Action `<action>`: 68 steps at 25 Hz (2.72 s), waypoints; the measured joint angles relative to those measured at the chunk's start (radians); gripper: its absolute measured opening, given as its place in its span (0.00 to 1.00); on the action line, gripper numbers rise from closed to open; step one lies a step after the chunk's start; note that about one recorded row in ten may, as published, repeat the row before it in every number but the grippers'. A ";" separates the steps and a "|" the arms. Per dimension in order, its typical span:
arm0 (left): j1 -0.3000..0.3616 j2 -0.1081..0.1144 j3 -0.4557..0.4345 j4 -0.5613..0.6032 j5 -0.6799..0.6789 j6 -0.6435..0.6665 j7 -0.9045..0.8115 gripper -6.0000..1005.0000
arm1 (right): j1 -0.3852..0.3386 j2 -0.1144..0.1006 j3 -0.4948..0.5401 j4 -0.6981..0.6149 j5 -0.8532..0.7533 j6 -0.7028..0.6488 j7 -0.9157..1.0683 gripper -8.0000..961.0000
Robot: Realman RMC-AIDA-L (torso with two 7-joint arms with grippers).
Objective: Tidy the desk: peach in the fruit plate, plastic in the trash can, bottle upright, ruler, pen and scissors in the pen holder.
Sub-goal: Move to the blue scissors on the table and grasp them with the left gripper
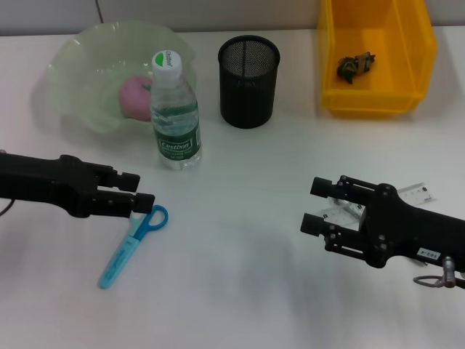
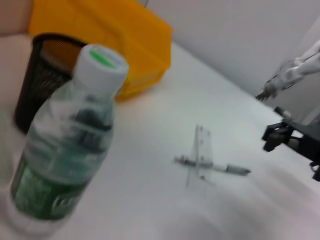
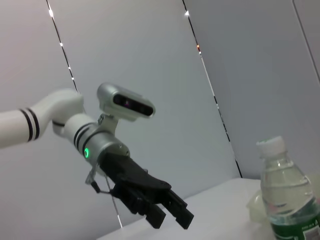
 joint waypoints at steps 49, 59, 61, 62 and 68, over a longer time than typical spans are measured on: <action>-0.143 -0.048 0.403 0.137 0.463 -0.068 -0.729 0.59 | 0.115 0.001 -0.076 0.033 0.109 0.132 -0.018 0.69; -0.208 -0.052 0.446 0.093 0.482 -0.078 -0.784 0.59 | 0.121 0.005 -0.076 0.041 0.111 0.160 -0.019 0.69; -0.217 -0.052 0.454 0.077 0.483 -0.085 -0.786 0.59 | 0.121 0.005 -0.076 0.042 0.112 0.160 -0.019 0.69; -0.221 -0.052 0.456 0.067 0.483 -0.090 -0.786 0.59 | 0.121 0.005 -0.076 0.043 0.112 0.160 -0.019 0.69; -0.228 -0.052 0.457 0.050 0.505 -0.106 -0.788 0.59 | 0.121 0.005 -0.071 0.043 0.114 0.160 -0.019 0.69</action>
